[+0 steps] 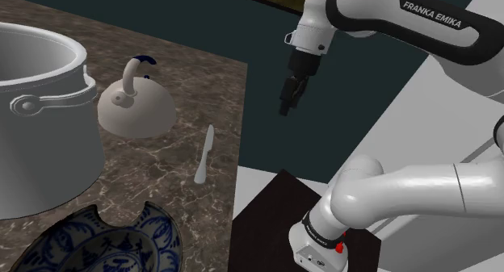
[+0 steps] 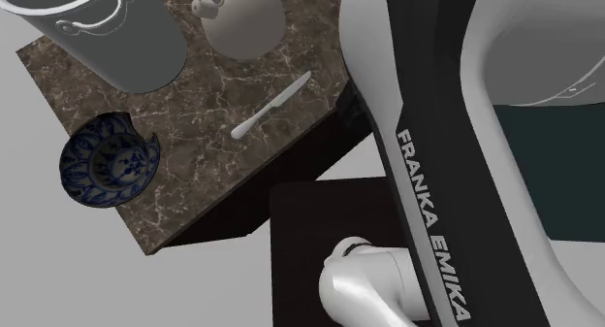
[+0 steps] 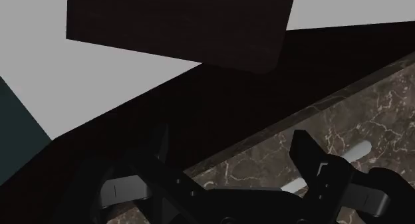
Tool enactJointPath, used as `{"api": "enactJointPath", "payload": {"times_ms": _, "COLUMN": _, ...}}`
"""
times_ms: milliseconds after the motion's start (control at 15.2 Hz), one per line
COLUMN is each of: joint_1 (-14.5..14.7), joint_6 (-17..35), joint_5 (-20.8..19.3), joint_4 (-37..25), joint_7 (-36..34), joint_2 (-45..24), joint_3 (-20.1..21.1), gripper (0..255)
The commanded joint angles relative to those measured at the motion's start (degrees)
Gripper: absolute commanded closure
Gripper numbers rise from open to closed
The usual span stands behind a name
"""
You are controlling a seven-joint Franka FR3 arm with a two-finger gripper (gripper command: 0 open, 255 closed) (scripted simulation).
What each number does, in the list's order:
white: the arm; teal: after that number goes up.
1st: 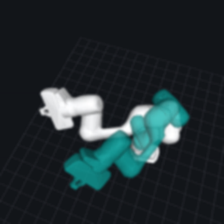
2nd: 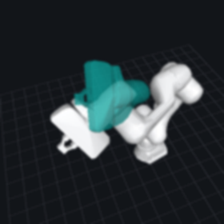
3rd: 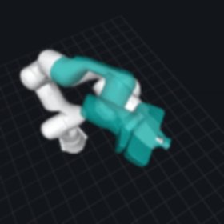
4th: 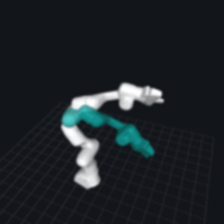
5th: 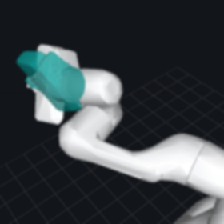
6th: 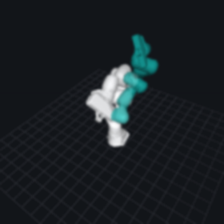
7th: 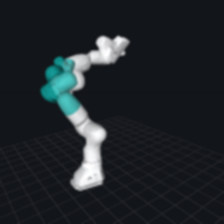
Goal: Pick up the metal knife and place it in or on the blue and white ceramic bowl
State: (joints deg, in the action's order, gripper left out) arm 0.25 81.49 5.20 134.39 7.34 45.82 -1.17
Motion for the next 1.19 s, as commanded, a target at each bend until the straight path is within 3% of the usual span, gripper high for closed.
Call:
{"api": "enactJointPath", "payload": {"times_ms": 0, "joint_1": 0.00, "joint_6": 0.00, "joint_5": 0.00, "joint_4": 0.00, "joint_7": 0.00, "joint_2": 0.00, "joint_3": 0.00, "gripper": 0}}
{"api": "enactJointPath", "payload": {"times_ms": 330, "joint_1": -2.88, "joint_6": 6.13, "joint_5": 6.47, "joint_4": 3.31, "joint_7": -19.52, "joint_2": 0.20, "joint_3": 10.11, "gripper": 0}}
{"api": "enactJointPath", "payload": {"times_ms": 660, "joint_1": -6.51, "joint_6": 13.21, "joint_5": 11.37, "joint_4": 3.12, "joint_7": -38.62, "joint_2": -3.88, "joint_3": 20.62, "gripper": 0}}
{"api": "enactJointPath", "payload": {"times_ms": 1122, "joint_1": -14.41, "joint_6": 23.17, "joint_5": 12.13, "joint_4": -2.46, "joint_7": -65.87, "joint_2": -15.67, "joint_3": 35.18, "gripper": 0}}
